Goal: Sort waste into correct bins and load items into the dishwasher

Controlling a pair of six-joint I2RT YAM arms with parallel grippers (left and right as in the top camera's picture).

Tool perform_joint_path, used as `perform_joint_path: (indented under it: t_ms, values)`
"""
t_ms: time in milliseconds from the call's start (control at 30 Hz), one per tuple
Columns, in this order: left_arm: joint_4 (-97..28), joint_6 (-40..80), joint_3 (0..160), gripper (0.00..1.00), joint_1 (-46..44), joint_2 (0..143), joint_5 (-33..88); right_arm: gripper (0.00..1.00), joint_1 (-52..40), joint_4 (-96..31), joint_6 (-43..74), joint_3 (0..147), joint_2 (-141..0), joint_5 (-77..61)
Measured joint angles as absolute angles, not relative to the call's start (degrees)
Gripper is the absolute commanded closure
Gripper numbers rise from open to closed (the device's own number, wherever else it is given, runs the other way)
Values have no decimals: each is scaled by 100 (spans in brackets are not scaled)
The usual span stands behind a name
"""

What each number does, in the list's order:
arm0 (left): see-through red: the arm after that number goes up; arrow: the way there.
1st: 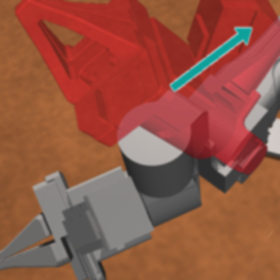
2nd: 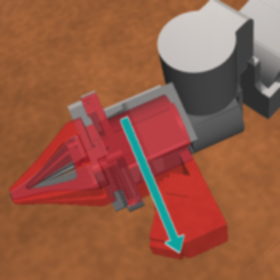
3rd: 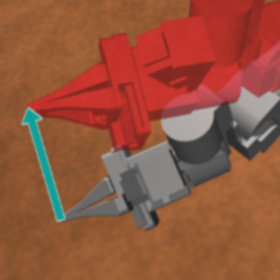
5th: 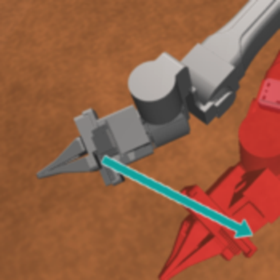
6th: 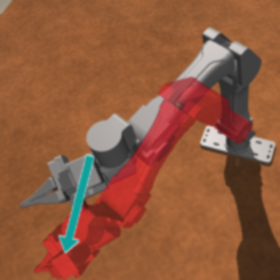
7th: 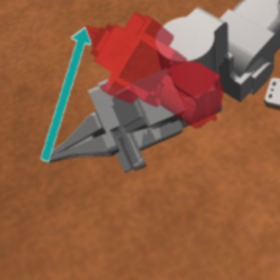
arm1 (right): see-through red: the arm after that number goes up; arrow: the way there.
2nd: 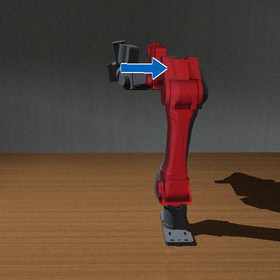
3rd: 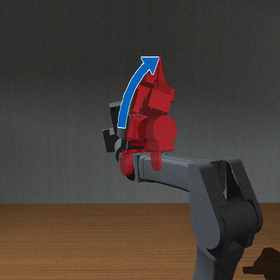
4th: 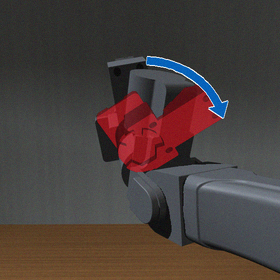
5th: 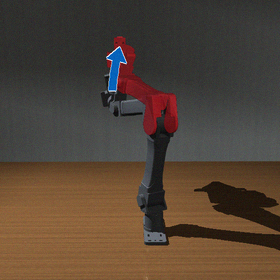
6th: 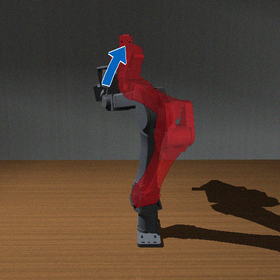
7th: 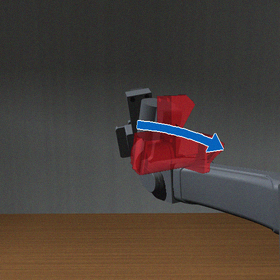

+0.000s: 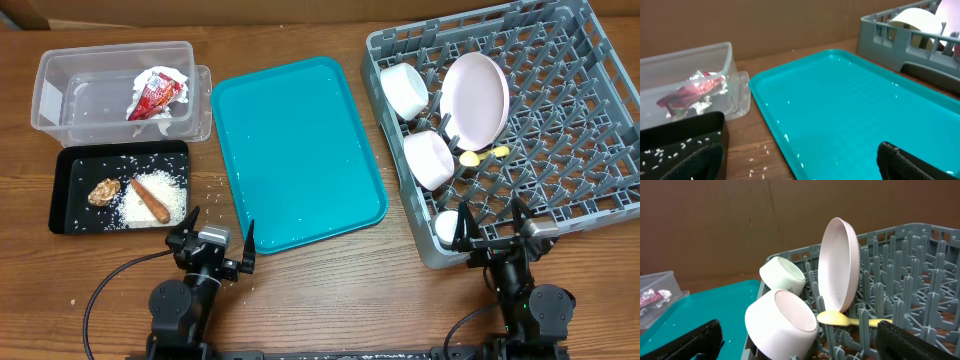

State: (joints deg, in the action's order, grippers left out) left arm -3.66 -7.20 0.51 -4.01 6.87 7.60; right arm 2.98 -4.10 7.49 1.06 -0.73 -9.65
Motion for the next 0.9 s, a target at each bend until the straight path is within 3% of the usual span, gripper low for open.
perform_joint_path:
  t_ms: [200, 900]
  values:
    - [-329, -720, 51, 0, -399, 99, 742, 0, 296, -405, 746, 106, -73, -965]
    - [-364, -720, 51, 0, -397, 86, 742, 0, 296, -408, 746, 106, -73, -965]
